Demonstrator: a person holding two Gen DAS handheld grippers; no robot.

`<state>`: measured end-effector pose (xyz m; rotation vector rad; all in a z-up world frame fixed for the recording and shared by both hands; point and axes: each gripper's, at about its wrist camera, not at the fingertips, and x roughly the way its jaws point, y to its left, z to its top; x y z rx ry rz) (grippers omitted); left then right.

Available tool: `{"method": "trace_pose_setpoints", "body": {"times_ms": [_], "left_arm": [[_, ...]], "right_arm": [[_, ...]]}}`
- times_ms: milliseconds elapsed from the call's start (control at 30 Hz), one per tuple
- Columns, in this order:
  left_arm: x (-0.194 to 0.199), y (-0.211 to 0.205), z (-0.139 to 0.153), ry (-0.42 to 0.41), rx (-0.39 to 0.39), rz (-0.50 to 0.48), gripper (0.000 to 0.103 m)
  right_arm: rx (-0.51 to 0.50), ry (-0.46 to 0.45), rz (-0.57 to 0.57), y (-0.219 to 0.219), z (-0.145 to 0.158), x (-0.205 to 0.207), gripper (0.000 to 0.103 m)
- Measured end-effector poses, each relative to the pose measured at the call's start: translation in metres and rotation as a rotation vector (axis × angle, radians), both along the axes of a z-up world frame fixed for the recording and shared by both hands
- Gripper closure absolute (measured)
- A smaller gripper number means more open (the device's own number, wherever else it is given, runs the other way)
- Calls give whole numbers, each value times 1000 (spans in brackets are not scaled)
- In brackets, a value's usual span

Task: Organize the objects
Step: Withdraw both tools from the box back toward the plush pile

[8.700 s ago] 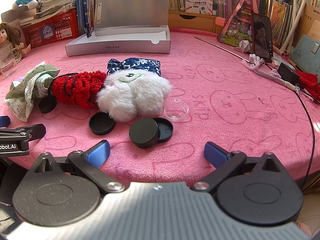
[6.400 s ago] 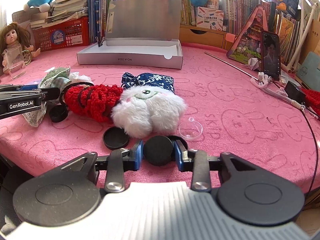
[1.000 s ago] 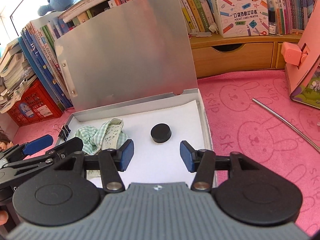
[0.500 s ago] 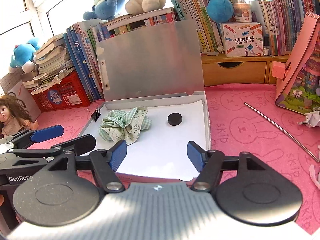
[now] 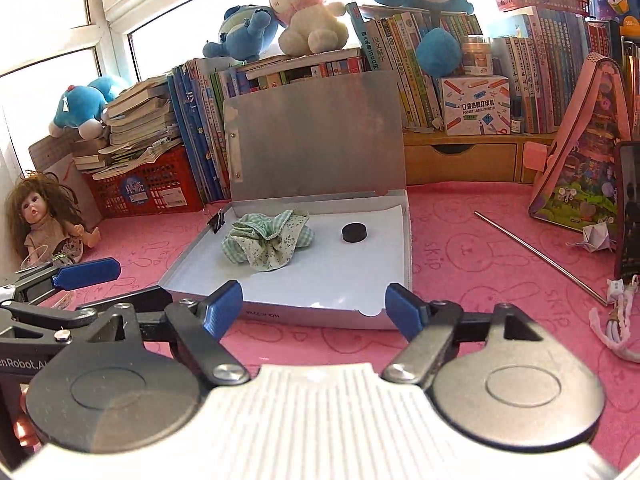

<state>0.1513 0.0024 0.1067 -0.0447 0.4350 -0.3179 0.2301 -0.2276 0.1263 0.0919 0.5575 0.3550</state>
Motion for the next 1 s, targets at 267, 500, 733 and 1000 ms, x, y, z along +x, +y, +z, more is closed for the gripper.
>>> {"method": "trace_pose_setpoints", "body": {"times_ms": [267,500,733,1000], "left_arm": [[-35,2,-12,-25,14,6,3],[-58,0,-26,-26,29,14,3],[-81,0,-41,-51,60,35,3],[-97,5,-59,-27,75,50,3]], "right_arm": [[-47,-54,5,-1,-9,-37,14],[-73,-88,0,-1,-21,-66,11],[-56,-75,-20,-6,-35,-84,11],[-54,-68,-49,-10,-50,-98,11]]}}
